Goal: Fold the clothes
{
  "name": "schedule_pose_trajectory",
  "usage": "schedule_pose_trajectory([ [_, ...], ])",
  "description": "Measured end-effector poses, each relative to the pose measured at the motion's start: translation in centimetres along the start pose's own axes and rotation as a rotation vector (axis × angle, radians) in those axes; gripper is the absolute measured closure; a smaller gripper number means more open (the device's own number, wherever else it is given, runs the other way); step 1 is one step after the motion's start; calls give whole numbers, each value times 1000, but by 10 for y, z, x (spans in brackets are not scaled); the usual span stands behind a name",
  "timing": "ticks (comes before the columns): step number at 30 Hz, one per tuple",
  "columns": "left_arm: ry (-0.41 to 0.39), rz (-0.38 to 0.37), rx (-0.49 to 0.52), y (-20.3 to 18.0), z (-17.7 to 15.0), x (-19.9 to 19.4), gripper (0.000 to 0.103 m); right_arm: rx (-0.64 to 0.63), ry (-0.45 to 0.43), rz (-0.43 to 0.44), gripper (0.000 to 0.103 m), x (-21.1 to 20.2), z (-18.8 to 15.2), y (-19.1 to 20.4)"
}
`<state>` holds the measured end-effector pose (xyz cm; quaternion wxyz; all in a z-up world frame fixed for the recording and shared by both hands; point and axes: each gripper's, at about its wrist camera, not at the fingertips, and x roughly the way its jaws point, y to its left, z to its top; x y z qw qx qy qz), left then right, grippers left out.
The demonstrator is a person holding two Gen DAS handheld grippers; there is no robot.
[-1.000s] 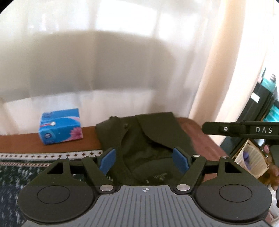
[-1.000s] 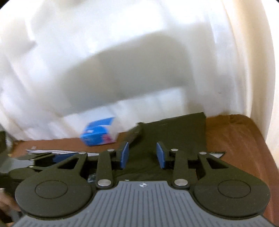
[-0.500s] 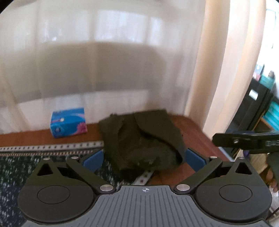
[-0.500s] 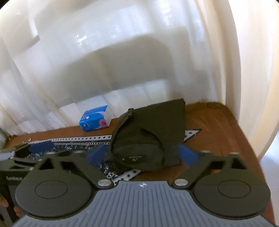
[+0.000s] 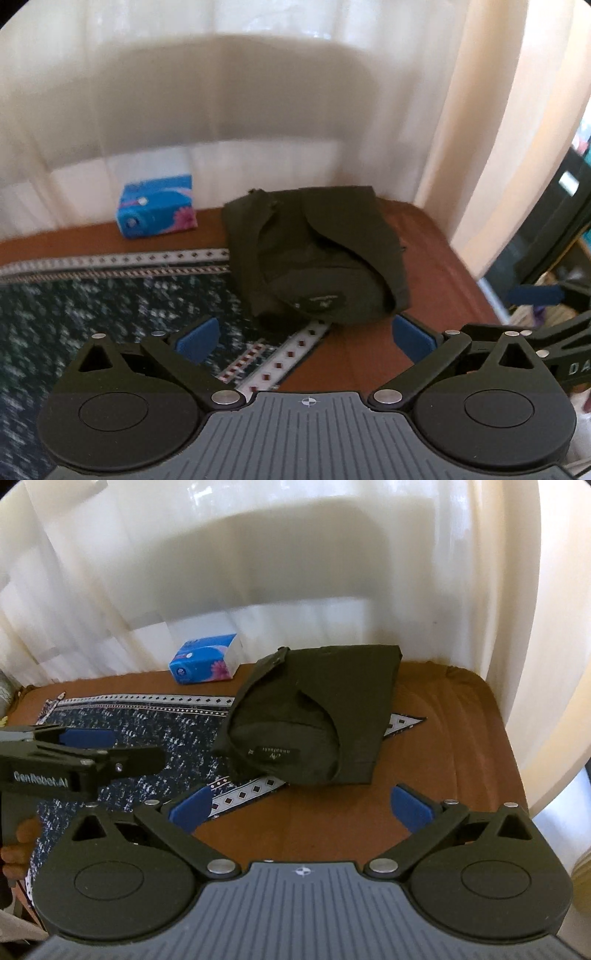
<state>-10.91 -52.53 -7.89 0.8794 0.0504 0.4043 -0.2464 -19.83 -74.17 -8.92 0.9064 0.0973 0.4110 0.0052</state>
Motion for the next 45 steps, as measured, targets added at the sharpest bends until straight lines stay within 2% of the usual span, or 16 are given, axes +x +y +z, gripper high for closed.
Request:
schedule_pose_trajectory([
  [23, 72, 23, 47, -29, 3, 6, 0, -73, 117, -20, 0, 8, -2, -10],
  [45, 79, 0, 73, -35, 3, 5, 0, -82, 129, -17, 0, 9, 1, -13],
])
